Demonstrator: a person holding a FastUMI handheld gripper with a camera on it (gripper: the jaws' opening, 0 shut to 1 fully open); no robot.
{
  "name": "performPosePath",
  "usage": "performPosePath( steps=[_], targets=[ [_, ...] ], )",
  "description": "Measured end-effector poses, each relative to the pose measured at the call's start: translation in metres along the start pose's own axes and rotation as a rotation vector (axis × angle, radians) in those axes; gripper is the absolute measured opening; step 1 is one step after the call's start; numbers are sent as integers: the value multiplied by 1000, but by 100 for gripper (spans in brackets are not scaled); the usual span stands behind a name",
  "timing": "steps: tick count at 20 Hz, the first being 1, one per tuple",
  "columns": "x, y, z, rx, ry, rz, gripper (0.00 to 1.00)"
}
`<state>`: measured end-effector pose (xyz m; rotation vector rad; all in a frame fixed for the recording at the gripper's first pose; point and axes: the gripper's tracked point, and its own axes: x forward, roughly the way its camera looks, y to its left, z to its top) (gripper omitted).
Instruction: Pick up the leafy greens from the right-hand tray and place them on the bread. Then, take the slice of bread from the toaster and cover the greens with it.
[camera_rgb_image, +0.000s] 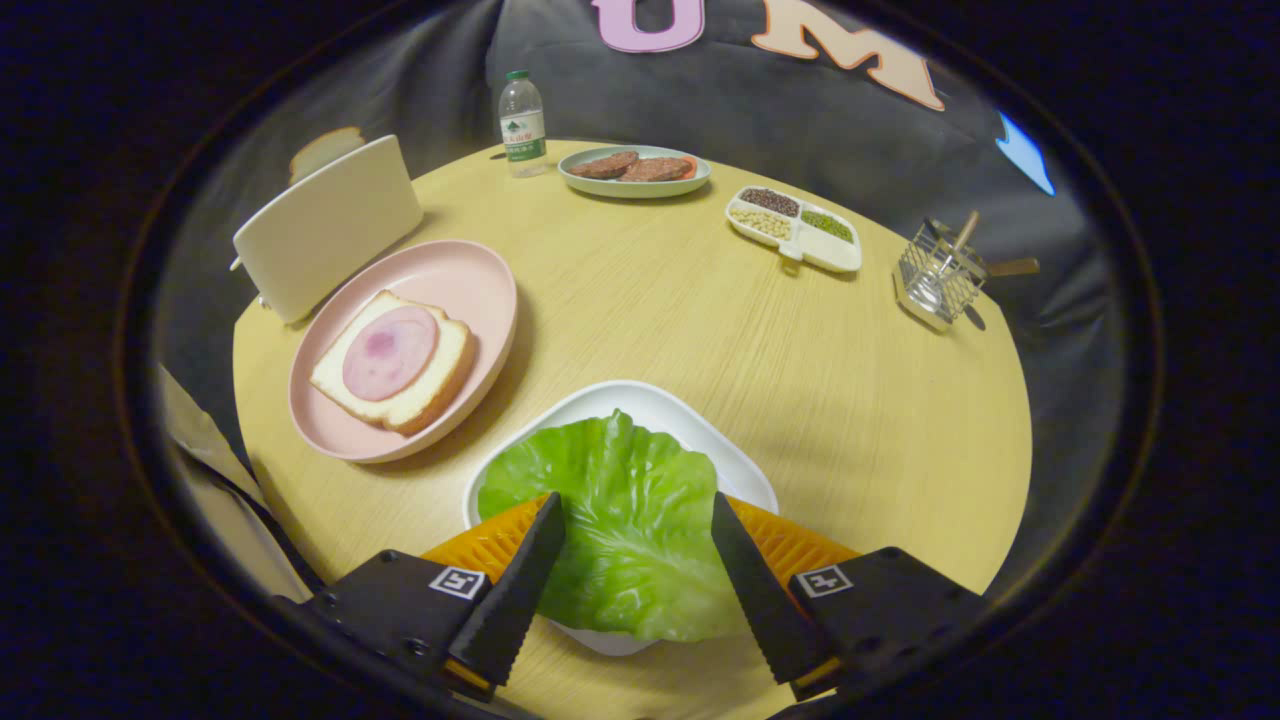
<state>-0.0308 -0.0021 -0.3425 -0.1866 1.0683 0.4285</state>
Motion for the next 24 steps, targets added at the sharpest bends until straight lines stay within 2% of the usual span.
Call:
performPosePath(
  steps=[2, 8, 12, 16, 24],
  targets=[
    [1, -3, 0, 29, -5, -7, 80],
    [-2, 14, 1, -10, -9, -1, 48],
    [-3, 15, 4, -26, -23, -31, 26],
    [-9, 22, 4, -22, -21, -12, 4],
    [-41, 36, 37, -42, -89, 13, 4]
  ],
)
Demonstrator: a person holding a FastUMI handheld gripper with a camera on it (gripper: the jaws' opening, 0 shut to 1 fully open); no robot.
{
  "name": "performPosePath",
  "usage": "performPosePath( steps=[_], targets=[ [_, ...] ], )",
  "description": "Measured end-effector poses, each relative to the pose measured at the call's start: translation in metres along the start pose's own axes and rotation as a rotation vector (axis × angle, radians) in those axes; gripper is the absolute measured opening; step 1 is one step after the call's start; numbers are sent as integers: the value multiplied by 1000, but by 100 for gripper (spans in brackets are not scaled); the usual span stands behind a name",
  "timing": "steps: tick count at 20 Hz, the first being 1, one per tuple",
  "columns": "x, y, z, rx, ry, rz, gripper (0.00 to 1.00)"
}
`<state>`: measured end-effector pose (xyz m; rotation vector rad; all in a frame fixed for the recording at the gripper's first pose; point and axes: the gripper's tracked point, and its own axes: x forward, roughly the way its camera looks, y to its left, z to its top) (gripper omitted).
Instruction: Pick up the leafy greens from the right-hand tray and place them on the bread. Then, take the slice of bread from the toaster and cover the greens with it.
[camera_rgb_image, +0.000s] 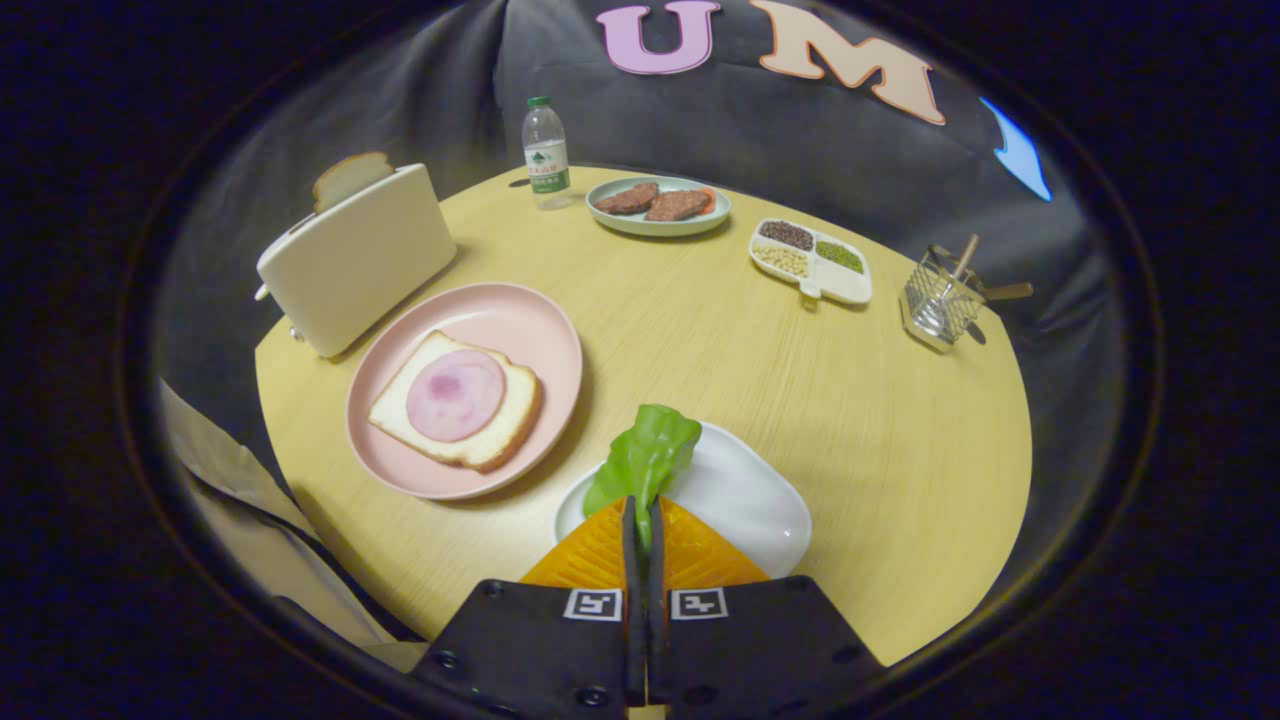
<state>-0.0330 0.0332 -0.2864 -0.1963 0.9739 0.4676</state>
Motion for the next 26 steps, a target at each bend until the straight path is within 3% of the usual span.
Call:
performPosePath(
  steps=[10, 26],
  targets=[
    [-15, 40, 49, -67, -68, 61, 4],
    [25, 184, 90, -284, -21, 341, 4]
  ],
)
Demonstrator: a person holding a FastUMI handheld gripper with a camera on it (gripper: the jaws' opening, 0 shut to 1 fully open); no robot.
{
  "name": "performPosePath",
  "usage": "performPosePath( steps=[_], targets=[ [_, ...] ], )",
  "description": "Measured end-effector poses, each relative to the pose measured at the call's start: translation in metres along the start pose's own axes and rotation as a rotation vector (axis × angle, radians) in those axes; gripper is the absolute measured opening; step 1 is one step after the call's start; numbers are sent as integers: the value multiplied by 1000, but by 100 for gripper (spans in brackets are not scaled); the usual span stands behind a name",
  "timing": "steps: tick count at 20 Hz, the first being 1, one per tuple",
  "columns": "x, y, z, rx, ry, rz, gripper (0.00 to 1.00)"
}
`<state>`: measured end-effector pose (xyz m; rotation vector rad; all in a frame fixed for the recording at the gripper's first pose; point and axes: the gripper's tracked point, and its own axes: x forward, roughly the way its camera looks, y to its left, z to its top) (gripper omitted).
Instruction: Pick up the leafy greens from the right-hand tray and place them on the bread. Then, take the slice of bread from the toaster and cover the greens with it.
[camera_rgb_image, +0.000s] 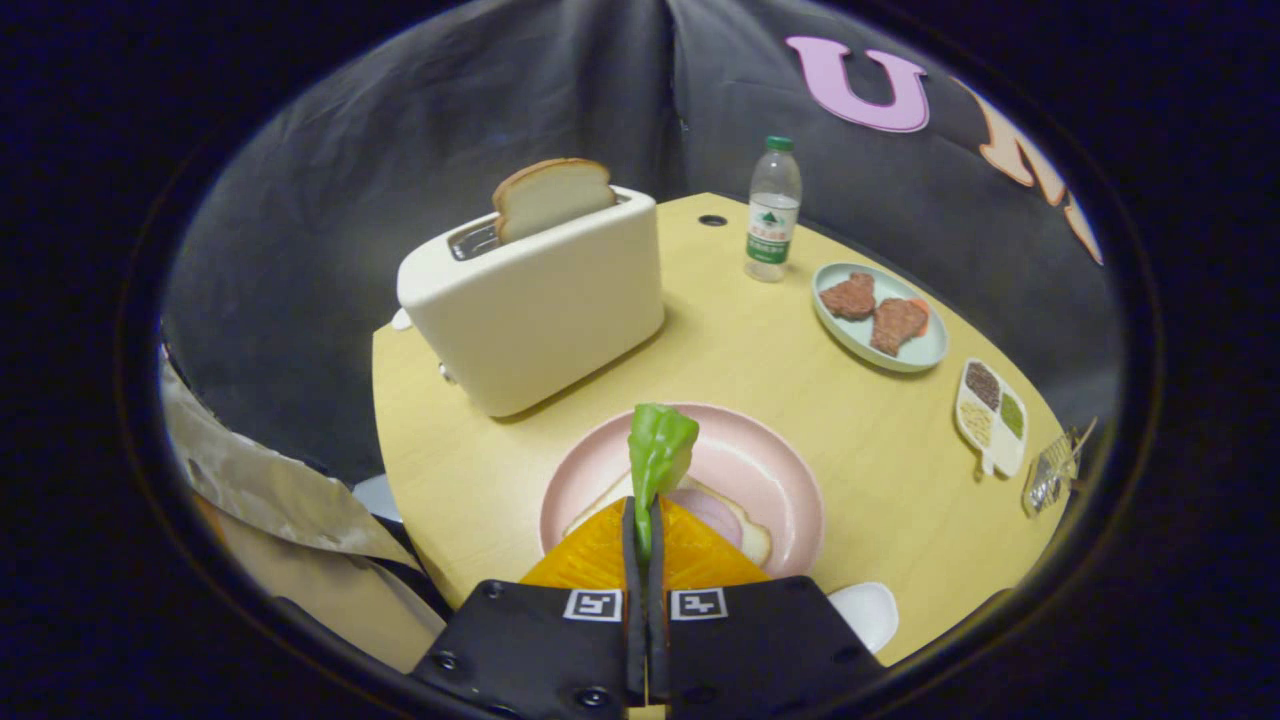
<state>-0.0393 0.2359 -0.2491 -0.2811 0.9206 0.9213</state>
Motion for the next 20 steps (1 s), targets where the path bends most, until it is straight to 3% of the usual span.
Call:
performPosePath(
  steps=[6, 12, 13, 14, 17, 20],
  targets=[
    [23, 21, 3, -31, 58, 107, 8],
    [38, -13, -13, -98, 113, 13, 19],
    [38, -17, -13, -105, 115, -1, 30],
    [39, -21, -16, -115, 122, -13, 30],
    [37, -27, -14, -120, 114, -26, 57],
    [30, -27, -9, -106, 92, -40, 73]
  ],
)
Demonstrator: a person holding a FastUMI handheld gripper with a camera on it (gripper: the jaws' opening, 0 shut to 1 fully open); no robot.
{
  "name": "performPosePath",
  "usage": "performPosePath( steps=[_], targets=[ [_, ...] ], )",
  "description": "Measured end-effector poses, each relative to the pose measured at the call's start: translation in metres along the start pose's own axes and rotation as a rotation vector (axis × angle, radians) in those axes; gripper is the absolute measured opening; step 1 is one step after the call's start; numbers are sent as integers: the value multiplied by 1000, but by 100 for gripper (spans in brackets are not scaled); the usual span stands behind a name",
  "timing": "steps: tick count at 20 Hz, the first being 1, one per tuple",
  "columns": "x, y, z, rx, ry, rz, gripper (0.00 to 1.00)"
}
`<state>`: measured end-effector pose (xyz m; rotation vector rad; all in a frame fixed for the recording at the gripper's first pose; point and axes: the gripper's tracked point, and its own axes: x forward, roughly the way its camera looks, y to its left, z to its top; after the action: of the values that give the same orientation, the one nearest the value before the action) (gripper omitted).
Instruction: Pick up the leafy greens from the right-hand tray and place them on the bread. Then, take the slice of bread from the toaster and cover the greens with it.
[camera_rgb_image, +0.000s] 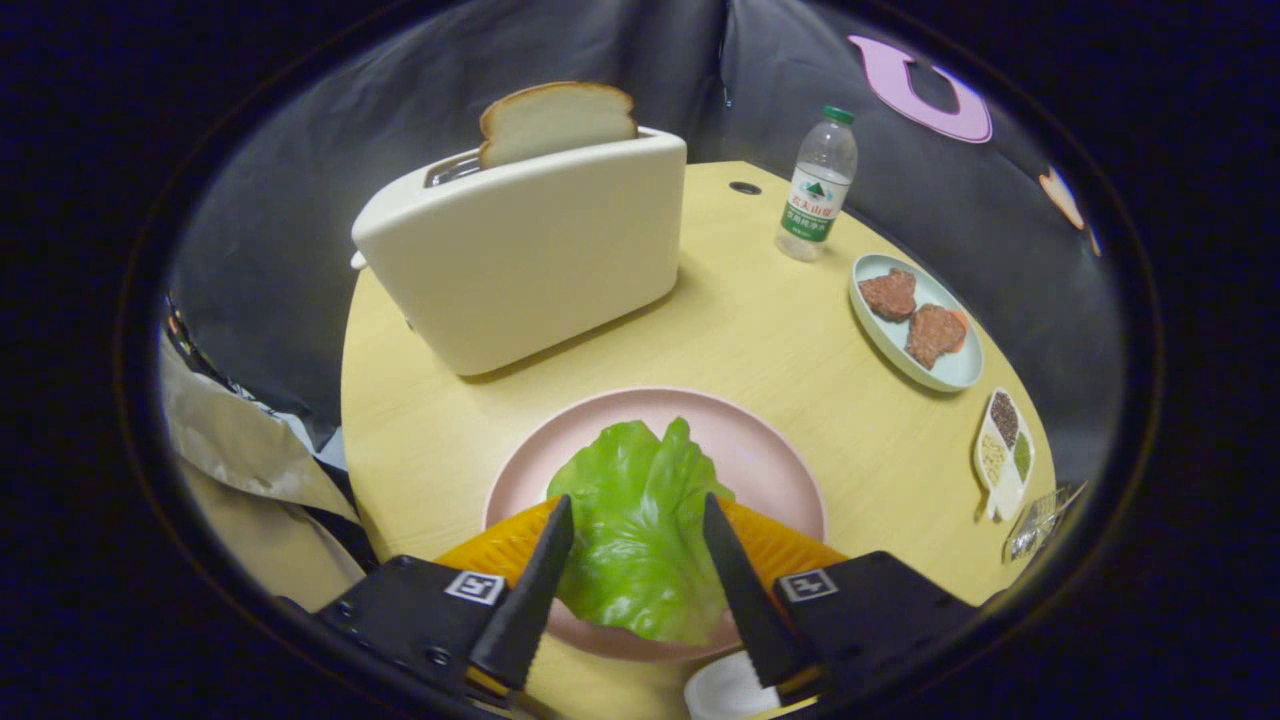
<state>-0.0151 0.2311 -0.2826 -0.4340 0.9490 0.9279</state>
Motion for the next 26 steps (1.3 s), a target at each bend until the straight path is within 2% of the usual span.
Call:
performPosePath(
  steps=[5, 13, 19, 26],
  targets=[
    [-19, -4, 11, 21, -28, -53, 100],
    [-64, 6, 90, 40, -152, -104, 100],
    [-74, 32, 144, 80, -195, -80, 99],
    [-62, 48, 192, 170, -221, -37, 99]
  ],
)
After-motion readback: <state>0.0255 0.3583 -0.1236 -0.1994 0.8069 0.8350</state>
